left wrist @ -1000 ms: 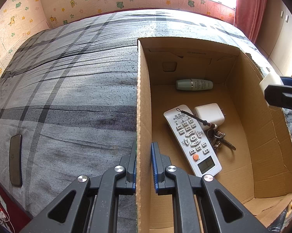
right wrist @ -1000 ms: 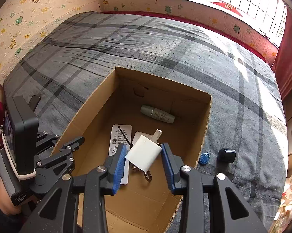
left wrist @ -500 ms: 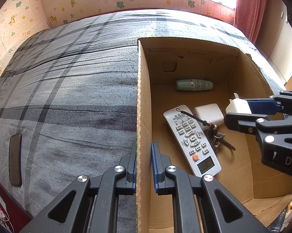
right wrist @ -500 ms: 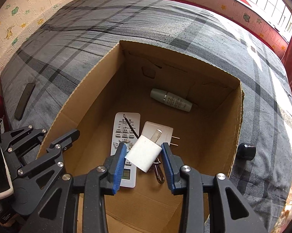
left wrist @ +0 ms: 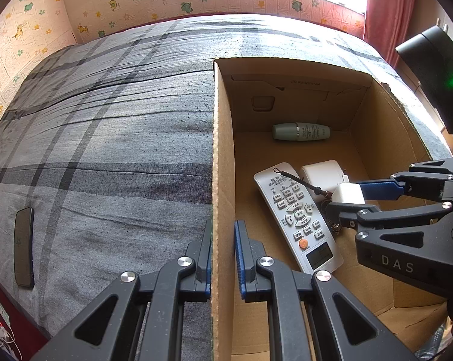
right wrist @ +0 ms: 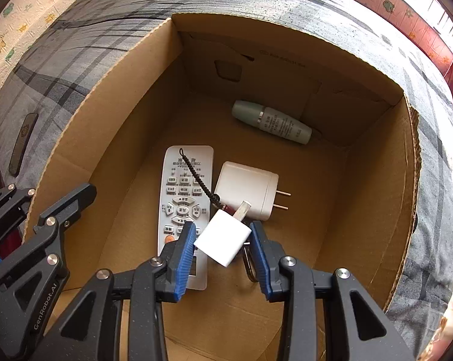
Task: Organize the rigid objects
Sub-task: 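Lower the small charger beside the keys and open the right gripper, then withdraw the right gripper from the box to the black cap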
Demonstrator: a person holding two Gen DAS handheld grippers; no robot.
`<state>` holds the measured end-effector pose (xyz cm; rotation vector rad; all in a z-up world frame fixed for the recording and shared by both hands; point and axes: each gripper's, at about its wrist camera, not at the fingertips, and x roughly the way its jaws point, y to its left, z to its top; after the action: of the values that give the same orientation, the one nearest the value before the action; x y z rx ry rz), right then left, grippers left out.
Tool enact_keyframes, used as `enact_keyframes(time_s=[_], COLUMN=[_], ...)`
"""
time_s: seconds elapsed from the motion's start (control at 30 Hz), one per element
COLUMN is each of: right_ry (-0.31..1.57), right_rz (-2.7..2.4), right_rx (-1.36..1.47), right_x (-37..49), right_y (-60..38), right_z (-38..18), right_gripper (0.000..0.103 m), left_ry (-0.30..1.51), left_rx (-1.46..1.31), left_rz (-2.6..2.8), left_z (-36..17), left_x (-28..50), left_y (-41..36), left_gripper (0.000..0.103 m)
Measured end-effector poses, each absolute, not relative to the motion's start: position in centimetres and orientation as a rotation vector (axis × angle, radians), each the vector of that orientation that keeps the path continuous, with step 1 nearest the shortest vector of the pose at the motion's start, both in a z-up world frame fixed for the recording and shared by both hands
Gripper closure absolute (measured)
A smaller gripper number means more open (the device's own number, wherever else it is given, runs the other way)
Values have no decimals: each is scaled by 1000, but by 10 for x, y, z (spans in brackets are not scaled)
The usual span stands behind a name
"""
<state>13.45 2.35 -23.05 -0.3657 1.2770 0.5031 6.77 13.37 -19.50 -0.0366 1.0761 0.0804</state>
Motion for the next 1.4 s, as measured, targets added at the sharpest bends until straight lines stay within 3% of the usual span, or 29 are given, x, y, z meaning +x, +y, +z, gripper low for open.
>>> enact_keyframes(time_s=[0.3, 0.63, 1.1, 1.3, 1.4], right_ry=[1270, 1224, 1146, 1112, 1089], right_rz=[505, 521, 536, 526, 526], right_rx=[-349, -326, -312, -298, -296], right_x=[135, 127, 112, 104, 101], right_y=[22, 18, 12, 5, 1], right_z=[-230, -210, -176, -163, -155], right_gripper=[63, 43, 29, 17, 6], left_ry=[1077, 1076, 1077, 1077, 1078], left_rx=[-34, -33, -30, -30, -31], left_rz=[81, 81, 82, 82, 81], left_z=[-195, -195, -195, -195, -195], left_x=[68, 68, 68, 68, 68], left_y=[134, 135, 135, 135, 136], left_gripper=[90, 90, 90, 90, 90])
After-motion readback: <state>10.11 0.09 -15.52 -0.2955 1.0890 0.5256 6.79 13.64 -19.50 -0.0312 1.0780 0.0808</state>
